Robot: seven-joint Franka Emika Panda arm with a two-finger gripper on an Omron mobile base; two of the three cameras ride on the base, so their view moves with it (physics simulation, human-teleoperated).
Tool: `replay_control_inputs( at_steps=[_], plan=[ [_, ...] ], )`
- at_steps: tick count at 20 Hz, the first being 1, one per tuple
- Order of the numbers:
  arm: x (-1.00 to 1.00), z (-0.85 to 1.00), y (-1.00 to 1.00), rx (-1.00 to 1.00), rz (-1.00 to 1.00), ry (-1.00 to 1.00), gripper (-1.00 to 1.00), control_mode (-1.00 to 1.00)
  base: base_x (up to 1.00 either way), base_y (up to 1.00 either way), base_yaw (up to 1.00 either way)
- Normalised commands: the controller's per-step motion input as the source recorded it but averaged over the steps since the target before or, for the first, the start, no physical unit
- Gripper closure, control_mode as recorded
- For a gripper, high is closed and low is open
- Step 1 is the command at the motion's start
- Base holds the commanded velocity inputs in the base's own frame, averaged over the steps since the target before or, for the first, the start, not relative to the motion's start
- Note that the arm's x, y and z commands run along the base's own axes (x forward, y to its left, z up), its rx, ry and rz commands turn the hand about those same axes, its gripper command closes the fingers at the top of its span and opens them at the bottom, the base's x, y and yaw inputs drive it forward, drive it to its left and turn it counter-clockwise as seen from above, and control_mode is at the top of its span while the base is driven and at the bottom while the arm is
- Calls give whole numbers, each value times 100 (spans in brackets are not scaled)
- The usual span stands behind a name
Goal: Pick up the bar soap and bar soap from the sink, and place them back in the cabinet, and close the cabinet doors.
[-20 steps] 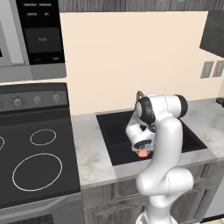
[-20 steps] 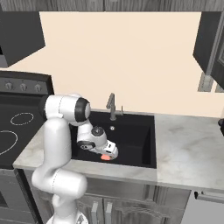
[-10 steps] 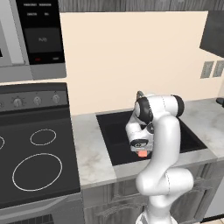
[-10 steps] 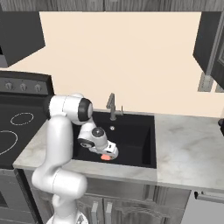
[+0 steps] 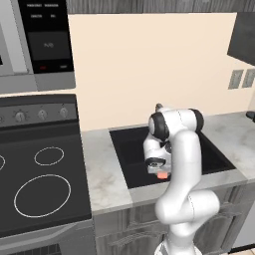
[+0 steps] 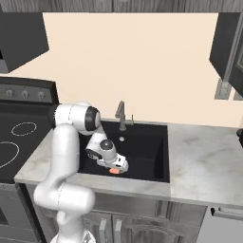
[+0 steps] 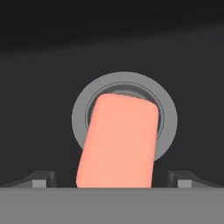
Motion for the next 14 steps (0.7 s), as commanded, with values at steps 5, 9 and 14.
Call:
replay_control_inputs(
  at_steps=[5,9,14],
  plan=[
    [12,-10,0,0,0,1,-100,-100,0,0,0],
    [12,-11,-2,0,0,1,-100,-100,0,0,0],
    [15,-8,-2,0,0,1,-100,-100,0,0,0]
  ],
)
